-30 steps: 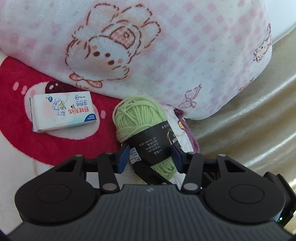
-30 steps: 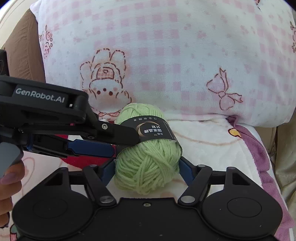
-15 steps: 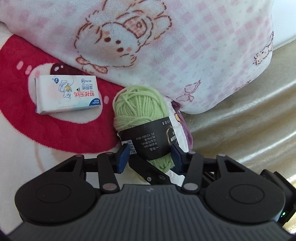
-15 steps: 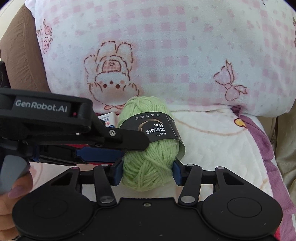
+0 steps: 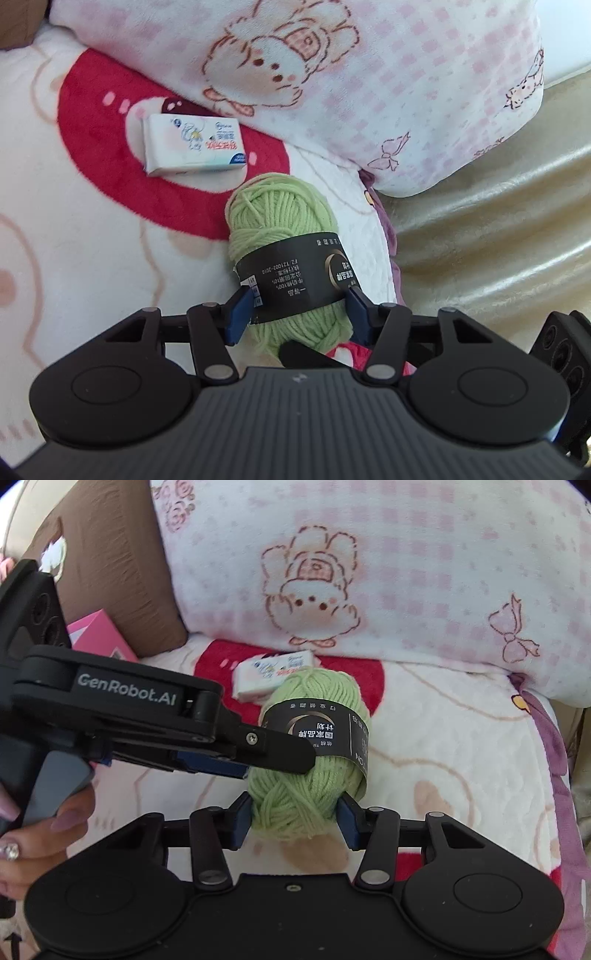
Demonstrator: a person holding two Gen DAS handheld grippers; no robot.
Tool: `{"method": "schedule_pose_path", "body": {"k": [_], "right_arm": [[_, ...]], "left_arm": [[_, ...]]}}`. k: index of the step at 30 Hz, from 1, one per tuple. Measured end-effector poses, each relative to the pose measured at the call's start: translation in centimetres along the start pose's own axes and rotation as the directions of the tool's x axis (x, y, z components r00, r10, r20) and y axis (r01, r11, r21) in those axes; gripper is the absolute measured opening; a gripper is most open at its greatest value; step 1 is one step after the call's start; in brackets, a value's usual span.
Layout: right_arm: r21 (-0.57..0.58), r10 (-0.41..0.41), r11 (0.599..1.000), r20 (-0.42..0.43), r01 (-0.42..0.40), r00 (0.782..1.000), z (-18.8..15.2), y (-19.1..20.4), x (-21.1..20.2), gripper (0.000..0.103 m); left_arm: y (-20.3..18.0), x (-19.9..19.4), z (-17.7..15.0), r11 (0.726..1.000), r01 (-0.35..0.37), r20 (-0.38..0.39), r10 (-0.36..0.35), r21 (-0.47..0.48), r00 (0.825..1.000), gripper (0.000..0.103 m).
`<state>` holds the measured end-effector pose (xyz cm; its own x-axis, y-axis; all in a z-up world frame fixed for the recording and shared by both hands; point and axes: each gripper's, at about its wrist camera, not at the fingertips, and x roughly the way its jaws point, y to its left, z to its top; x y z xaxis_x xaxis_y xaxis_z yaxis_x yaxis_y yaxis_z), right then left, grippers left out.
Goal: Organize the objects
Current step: 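Lift the held yarn ball with the left tool toward the pink box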
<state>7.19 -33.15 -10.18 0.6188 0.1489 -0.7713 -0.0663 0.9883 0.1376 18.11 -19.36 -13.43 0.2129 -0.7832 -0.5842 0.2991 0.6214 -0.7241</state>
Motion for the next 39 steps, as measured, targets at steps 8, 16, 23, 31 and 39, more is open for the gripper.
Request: {"method": "schedule_pose_path", "body": {"k": [8, 16, 23, 31, 39], "right_arm": [[-0.011, 0.03, 1.0, 0.093, -0.029, 0.995, 0.3, -0.7, -2.6, 0.062], [-0.009, 0.031, 0.999, 0.095, -0.03, 0.995, 0.5, -1.6, 0.0, 0.078], [0.135, 0.114, 0.984, 0.054, -0.12, 0.992, -0.1, -3.3, 3.2, 0.079], [0.171, 0.145, 0.974, 0.021, -0.147, 0.989, -0.7, -3.8, 4.8, 0.08], [0.126, 0.094, 0.987, 0.032, -0.098, 0.995, -0.8, -2.4, 3.7, 0.066]], "left_arm": [[1.5, -0.1, 0.3, 0.998, -0.011, -0.016, 0.01, -0.068, 1.0, 0.061], [1.1, -0.2, 0.9, 0.998, 0.041, -0.018, -0.042, -0.046, 0.999, 0.068], [2.3, 1.5, 1.2, 0.997, -0.013, -0.015, 0.012, -0.071, 1.0, 0.066], [3.3, 2.4, 0.3, 0.997, -0.006, -0.038, 0.003, -0.072, 0.999, 0.06], [1.6, 1.8, -0.3, 0.998, -0.056, -0.017, 0.056, -0.023, 0.998, 0.054]]}}
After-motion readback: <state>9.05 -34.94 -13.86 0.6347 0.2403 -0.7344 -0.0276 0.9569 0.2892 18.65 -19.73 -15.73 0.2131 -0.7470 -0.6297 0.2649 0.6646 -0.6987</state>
